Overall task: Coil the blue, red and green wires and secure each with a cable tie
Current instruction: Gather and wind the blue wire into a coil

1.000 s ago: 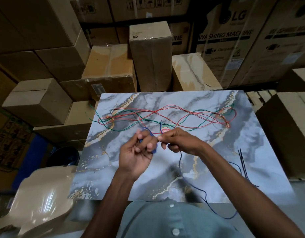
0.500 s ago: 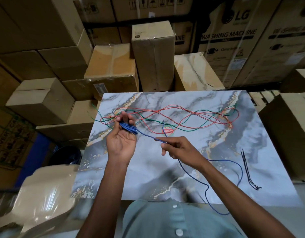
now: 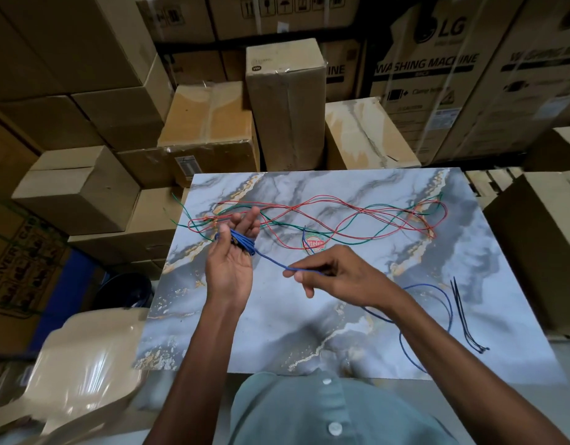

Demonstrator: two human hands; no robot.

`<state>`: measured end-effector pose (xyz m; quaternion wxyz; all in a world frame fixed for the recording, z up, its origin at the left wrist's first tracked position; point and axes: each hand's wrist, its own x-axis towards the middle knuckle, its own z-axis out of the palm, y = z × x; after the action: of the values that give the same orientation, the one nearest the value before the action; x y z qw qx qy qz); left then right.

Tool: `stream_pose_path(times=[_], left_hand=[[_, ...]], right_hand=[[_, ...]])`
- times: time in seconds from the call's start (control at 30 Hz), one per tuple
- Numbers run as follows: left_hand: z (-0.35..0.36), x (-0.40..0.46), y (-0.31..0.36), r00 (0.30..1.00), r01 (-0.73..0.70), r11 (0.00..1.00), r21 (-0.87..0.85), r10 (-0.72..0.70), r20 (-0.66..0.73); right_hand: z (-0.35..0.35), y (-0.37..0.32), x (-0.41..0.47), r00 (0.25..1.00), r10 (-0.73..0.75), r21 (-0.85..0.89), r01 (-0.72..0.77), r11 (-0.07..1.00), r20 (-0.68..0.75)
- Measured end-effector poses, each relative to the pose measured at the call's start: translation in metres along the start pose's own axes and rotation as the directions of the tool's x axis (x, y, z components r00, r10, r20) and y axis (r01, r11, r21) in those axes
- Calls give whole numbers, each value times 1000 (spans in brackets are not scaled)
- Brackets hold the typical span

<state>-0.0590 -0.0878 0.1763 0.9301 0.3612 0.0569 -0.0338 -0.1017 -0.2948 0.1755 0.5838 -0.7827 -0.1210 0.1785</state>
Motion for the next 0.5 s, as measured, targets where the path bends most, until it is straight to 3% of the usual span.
stream_pose_path(times=[0.17,0.3,0.5], left_hand=[[2,-4,-15,996,-78,957,279,64,59],[9,-23,-27,985,-31,867,498,-57,161],[13,-49,-31,924,22,838,545,-226,310]], right_hand=[[-7,-24,7,991,-87,-158,102,982,102],[-12,-43,11,989,-119,-217,137,967,94],[-30,-76,1,978,-159,-360,197,912,134]])
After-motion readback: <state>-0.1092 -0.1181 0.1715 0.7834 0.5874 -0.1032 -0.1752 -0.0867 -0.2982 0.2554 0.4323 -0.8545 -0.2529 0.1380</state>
